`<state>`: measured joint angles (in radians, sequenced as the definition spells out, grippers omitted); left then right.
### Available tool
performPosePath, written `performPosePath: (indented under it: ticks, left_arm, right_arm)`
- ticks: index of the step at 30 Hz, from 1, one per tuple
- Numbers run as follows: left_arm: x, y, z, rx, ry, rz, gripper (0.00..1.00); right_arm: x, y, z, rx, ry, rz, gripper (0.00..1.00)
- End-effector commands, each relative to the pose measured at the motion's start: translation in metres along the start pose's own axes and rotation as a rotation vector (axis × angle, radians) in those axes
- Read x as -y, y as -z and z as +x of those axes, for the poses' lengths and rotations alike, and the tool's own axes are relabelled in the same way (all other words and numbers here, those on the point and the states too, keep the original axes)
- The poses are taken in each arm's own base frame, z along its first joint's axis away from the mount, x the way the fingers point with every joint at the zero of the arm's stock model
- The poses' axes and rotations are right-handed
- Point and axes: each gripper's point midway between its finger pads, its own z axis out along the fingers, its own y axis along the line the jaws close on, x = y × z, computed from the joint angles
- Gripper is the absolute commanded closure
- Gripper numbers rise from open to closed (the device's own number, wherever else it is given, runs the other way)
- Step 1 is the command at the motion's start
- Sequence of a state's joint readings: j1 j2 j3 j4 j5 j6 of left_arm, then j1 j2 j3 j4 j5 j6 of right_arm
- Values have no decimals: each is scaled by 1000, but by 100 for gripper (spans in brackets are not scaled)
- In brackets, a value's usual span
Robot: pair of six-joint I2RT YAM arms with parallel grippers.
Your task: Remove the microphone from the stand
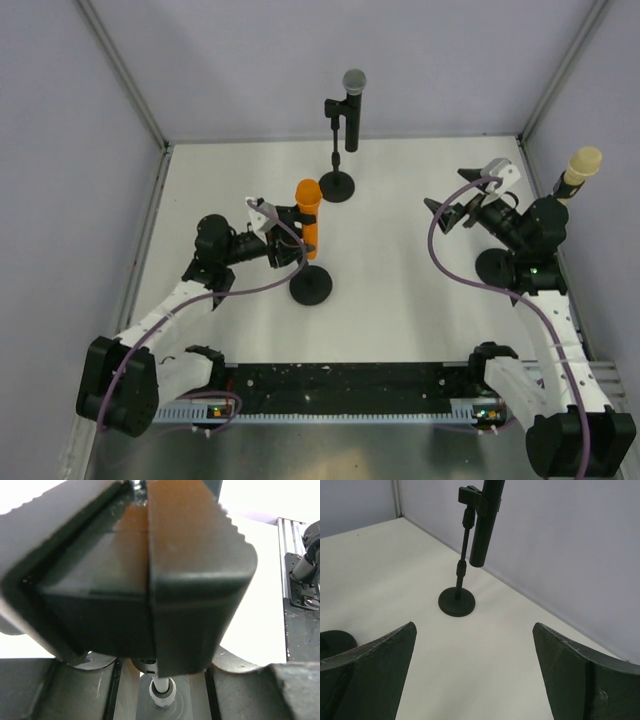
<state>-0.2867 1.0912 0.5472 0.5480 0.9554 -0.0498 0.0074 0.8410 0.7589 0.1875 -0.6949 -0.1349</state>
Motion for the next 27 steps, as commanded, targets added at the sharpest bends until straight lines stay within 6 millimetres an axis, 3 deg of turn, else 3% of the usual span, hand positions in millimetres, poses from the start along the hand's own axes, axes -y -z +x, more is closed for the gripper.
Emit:
performPosePath:
  ticks: [1,6,11,15,27]
  left_arm:
    - [9,-14,-37,93,-162,31,96]
    - [17,-19,-22,62,-214,65,83]
    - [18,-18,-19,52,-229,68,40]
    - [19,-18,-19,51,-232,68,19]
    - [12,-11,-29,46,-266,4,1]
  right_arm:
    - [4,2,-4,27,24,-5,1]
    - [1,2,-3,28,25,-21,1]
    - [0,2,-2,28,27,-28,1]
    - [-3,2,-2,32,24,-41,1]
    - [-11,3,-3,40,25,-79,1]
